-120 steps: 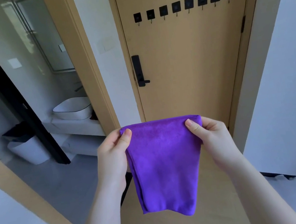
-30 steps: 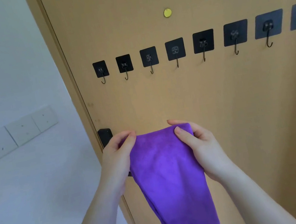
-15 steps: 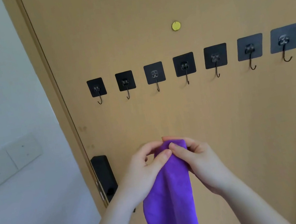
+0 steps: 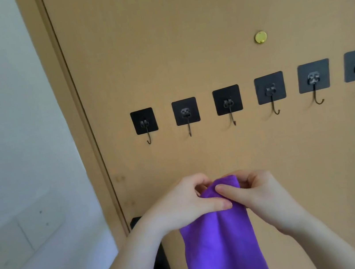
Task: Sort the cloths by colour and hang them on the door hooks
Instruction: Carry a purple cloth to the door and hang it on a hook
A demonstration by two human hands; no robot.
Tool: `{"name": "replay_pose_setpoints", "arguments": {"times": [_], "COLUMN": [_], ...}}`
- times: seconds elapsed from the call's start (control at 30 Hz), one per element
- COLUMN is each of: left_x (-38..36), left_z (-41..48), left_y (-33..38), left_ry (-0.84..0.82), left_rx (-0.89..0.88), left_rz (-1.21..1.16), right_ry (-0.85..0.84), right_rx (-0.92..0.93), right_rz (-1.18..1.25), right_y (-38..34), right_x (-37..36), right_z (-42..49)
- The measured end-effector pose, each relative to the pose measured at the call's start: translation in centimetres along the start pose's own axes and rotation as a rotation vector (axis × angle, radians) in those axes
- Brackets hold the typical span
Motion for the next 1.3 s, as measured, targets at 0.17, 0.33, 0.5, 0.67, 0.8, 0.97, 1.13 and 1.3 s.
{"name": "replay_pose_setpoints", "arguments": {"times": [0.17, 0.33, 0.5, 0.67, 0.8, 0.97, 1.13, 1.3], "left_x": [4.3, 7.5, 10.5, 14.1, 16.5, 19.0, 20.0, 20.6], "left_z": [0.3, 0.2, -0.4, -0.6, -0.5, 0.5, 1.7, 3.3], "left_y": [-0.6, -1.0, -1.9, -3.0, -3.6, -4.9, -6.1, -6.7], "left_ry": [0.104, 0.165, 0.275, 0.439, 0.571, 0.701, 0.737, 0.781], "left_rx": [-0.027, -0.087, -0.135, -0.15, -0.176, -0.156, -0.127, -0.068], "left_rz": [0.098, 0.0, -0.15, -0.21, -0.203, -0.18, -0.193, -0.062], "right_ry": [0.074, 0.109, 0.075, 0.089, 0.152, 0.278, 0.378, 0.465], "right_rx": [-0.028, 0.023, 0.065, 0.078, 0.148, 0.239, 0.278, 0.36], "right_rz": [-0.065, -0.112, -0.021, 0.0, -0.14, -0.401, -0.597, -0.619], "right_y": [-1.1, -3.3, -4.8, -6.0, -7.5, -9.2, -9.5, -8.8], "right_x": [-1.3, -2.3, -3.3, -3.7, -3.8, -4.1, -4.7, -5.5], "right_z": [3.4, 6.2, 9.1, 12.2, 14.8, 17.8, 19.7, 19.8]}}
Point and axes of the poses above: each hand's wrist, its own z-axis towards the middle knuckle, its own x-axis out of the back of the hand, y = z × x, the point moved 9 cm from there along z, towards the middle knuckle, and after that the axes turned 11 degrees about -y, right-handed, at the moved point
